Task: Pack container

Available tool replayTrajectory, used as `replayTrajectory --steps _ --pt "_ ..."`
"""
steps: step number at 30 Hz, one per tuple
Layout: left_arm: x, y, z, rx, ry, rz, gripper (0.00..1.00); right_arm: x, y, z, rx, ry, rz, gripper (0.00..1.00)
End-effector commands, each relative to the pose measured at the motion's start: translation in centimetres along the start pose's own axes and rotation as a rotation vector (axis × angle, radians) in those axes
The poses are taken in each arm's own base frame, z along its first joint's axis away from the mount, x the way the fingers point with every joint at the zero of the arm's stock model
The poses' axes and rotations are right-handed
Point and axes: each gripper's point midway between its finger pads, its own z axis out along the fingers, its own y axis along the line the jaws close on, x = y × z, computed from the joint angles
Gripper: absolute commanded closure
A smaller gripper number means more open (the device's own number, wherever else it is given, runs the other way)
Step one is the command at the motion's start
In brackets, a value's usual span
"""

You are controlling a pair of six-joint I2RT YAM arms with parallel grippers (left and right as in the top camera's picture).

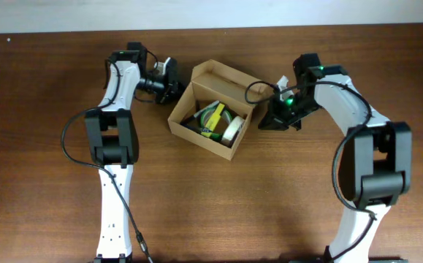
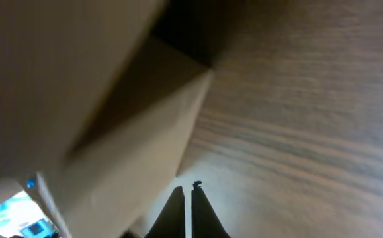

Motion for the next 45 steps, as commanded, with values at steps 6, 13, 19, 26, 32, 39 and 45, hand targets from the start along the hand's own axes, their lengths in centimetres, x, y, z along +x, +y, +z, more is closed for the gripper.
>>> replayTrajectory --steps 6,13,19,26,32,39,45 --pt "2.2 -0.4 3.7 0.007 0.095 -0.042 0.98 -0.4 0.8 1.0 -0.082 0.012 -0.007 0.96" --pt "3.3 -0.4 3.7 0.003 0.128 -0.041 0.98 -0.9 0.9 1.0 -0.086 -0.005 -0.022 0.96" --pt "4.7 -0.4 3.5 0.0 0.171 -0.044 0.98 -1.4 1.0 1.0 -0.091 -0.025 -0.036 0.96" --pt "6.7 -0.6 3.1 0.004 0.233 -0.046 0.98 -1.7 1.1 1.0 -0.095 -0.036 -0.046 0.96" --pt "7.6 -0.7 2.9 0.009 0.261 -0.044 0.98 -1.8 1.2 0.9 -0.095 -0.039 -0.048 0.96" --pt "7.6 -0.7 2.9 0.009 0.26 -0.042 0.98 -2.7 1.3 0.8 -0.102 -0.073 -0.02 0.96" --pt "7.5 -0.7 2.9 0.009 0.26 -0.042 0.98 -4.2 1.0 0.7 -0.074 -0.135 -0.005 0.96"
